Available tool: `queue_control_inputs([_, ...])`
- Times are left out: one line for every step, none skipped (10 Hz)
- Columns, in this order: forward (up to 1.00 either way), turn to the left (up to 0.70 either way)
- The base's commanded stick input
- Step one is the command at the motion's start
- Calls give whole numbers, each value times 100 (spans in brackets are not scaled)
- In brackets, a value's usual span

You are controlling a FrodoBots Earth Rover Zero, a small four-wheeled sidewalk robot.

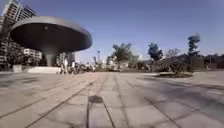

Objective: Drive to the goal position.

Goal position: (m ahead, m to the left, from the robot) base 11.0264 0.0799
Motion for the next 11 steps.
queue_control_inputs([70, 0])
queue_control_inputs([70, 0])
queue_control_inputs([70, 0])
queue_control_inputs([70, 0])
queue_control_inputs([70, 0])
queue_control_inputs([70, 0])
queue_control_inputs([70, 0])
queue_control_inputs([70, 0])
queue_control_inputs([70, 0])
queue_control_inputs([70, 0])
queue_control_inputs([70, 0])
